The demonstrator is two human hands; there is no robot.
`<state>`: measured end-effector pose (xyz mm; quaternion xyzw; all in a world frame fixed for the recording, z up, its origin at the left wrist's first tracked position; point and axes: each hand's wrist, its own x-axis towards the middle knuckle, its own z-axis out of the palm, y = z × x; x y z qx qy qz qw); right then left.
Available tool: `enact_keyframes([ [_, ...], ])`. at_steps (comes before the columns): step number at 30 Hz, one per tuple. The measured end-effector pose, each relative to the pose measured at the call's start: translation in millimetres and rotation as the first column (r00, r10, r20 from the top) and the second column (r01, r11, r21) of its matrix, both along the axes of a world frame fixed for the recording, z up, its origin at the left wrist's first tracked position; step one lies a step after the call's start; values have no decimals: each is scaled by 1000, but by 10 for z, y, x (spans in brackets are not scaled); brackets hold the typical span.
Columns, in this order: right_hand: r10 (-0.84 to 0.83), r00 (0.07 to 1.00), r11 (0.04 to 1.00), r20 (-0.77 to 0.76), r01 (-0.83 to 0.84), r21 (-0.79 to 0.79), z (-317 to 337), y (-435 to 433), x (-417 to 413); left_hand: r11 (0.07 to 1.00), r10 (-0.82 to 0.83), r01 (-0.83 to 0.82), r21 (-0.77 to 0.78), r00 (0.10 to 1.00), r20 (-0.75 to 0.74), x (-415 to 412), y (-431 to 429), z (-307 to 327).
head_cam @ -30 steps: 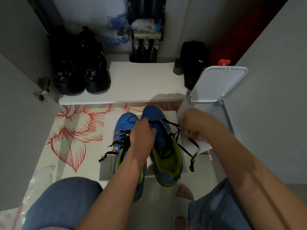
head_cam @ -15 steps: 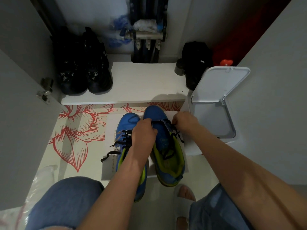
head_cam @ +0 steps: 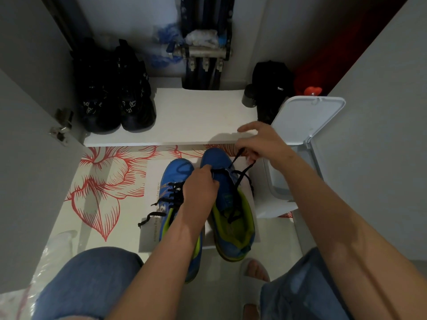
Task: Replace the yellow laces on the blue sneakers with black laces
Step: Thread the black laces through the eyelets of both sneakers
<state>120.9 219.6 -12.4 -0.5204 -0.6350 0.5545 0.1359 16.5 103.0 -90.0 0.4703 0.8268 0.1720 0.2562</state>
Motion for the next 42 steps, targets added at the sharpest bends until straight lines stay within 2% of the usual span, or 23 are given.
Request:
enact_keyframes([
  [2,-136,952,954,-275,51,-294,109,-17,-12,1000,6,-6,11,1000,23,7,-5,-13],
  [5,-422,724,740,-545,-72,-669,216,-64,-43,972,37,-56,229,996,85,39,31,75],
  [7,-599,534,615,-596,-169,-770,258,-108,-89,931,23,-121,345,961,275,80,95,250],
  [9,-671,441,599,-596,-151,-786,275,-132,-150,942,-18,-190,276,794,608,143,159,444],
  [11,-667,424,640,-613,-96,-763,240,-130,-184,968,45,-231,97,541,840,139,196,594],
  [12,-653,427,667,-626,-68,-742,207,-109,-180,974,57,-222,54,462,885,111,182,661],
  [15,-562,539,757,-627,30,-653,114,-45,-136,924,-50,-346,164,317,947,-43,108,811],
  [18,-512,620,806,-594,109,-581,51,-46,-144,891,-62,-451,56,0,998,-173,71,929],
  [20,-562,577,802,-593,205,-561,-17,-8,-137,918,3,-395,-39,-91,996,-239,45,967],
  [22,-650,512,746,-561,291,-599,-77,77,-78,932,48,-351,-93,-136,990,-333,21,1010],
  [24,-679,520,718,-518,327,-614,-112,122,-13,920,58,-383,-79,-66,996,-430,8,1045],
  [25,-666,564,725,-488,337,-600,-124,120,0,909,49,-414,-58,-33,998,-466,15,1057],
  [27,-568,741,789,-359,364,-496,-140,81,-11,885,23,-465,-32,-24,999,-483,37,1073],
  [28,-477,845,846,-241,368,-386,-130,53,-31,875,10,-484,-36,-56,998,-473,49,1065],
  [30,-231,973,961,-7,227,-157,-72,-16,-73,846,-8,-525,-92,-186,983,-439,67,1041],
  [31,-85,995,987,60,93,-131,-45,-58,-95,825,-18,-549,-137,-268,963,-423,74,1028],
  [33,279,952,956,125,-263,-134,40,-163,-114,780,-51,-592,-202,-382,923,-418,104,994],
  [35,607,781,794,144,-597,-112,83,-243,-118,761,-77,-611,-219,-421,904,-419,133,953],
  [36,695,708,719,129,-685,-113,81,-276,-124,760,-84,-609,-228,-441,894,-415,149,929],
  [38,745,657,667,115,-741,-84,-1,-301,-146,757,-77,-601,-257,-473,878,-381,173,911],
  [40,737,662,673,135,-738,-51,-112,-307,-174,759,-69,-600,-252,-459,886,-339,187,900],
  [41,710,693,702,125,-710,-50,-151,-299,-180,761,-49,-604,-238,-419,907,-321,188,881],
  [42,649,757,761,84,-646,-57,-162,-283,-181,763,13,-616,-196,-289,957,-320,197,834],
])
